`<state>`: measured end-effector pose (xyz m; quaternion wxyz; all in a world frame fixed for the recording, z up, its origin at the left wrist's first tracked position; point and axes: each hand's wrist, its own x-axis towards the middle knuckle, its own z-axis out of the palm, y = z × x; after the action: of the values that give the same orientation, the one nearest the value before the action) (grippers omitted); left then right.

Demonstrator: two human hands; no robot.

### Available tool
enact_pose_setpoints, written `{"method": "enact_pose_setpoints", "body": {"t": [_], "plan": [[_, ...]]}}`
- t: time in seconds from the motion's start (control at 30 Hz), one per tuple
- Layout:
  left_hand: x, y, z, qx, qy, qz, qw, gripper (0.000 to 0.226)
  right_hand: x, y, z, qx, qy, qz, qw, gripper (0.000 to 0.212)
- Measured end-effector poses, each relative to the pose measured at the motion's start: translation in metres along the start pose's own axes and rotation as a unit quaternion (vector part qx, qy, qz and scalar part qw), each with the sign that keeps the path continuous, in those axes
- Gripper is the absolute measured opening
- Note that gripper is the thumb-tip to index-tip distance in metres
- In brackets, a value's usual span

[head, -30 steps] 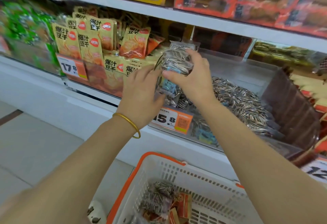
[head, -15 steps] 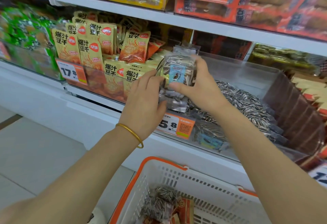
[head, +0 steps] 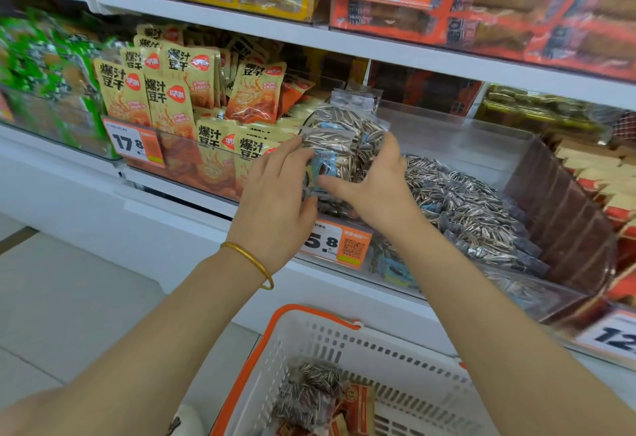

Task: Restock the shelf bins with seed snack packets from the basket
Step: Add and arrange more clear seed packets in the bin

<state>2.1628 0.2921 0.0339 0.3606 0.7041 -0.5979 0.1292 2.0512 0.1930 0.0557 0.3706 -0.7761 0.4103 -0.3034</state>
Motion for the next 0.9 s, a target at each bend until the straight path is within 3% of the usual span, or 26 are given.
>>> {"method": "enact_pose_setpoints", "body": {"t": [0.17,0.37,0.47,0.67,0.9], "plan": [[0.003,0.002,0.002,-0.014,0.007,0.003,1.000,0.059,0.012,0.000,0.010,0.008,-0.018,-0.003,1.000,0.120],[0.007,0.002,0.002,-0.011,0.026,-0.019,0.999,0.062,0.012,-0.013,0.012,-0.041,-0.049,-0.026,0.998,0.094],[0.006,0.001,0.003,0.003,0.025,-0.026,0.999,0.061,0.011,-0.008,0.010,-0.071,-0.054,-0.026,0.996,0.095],[0.006,0.003,0.002,-0.008,0.038,-0.039,0.998,0.061,0.013,-0.014,0.013,-0.018,-0.026,-0.029,0.999,0.090],[0.001,0.003,0.005,0.016,0.025,-0.033,0.999,0.058,0.009,-0.003,0.012,-0.053,-0.047,-0.049,0.996,0.104]]}}
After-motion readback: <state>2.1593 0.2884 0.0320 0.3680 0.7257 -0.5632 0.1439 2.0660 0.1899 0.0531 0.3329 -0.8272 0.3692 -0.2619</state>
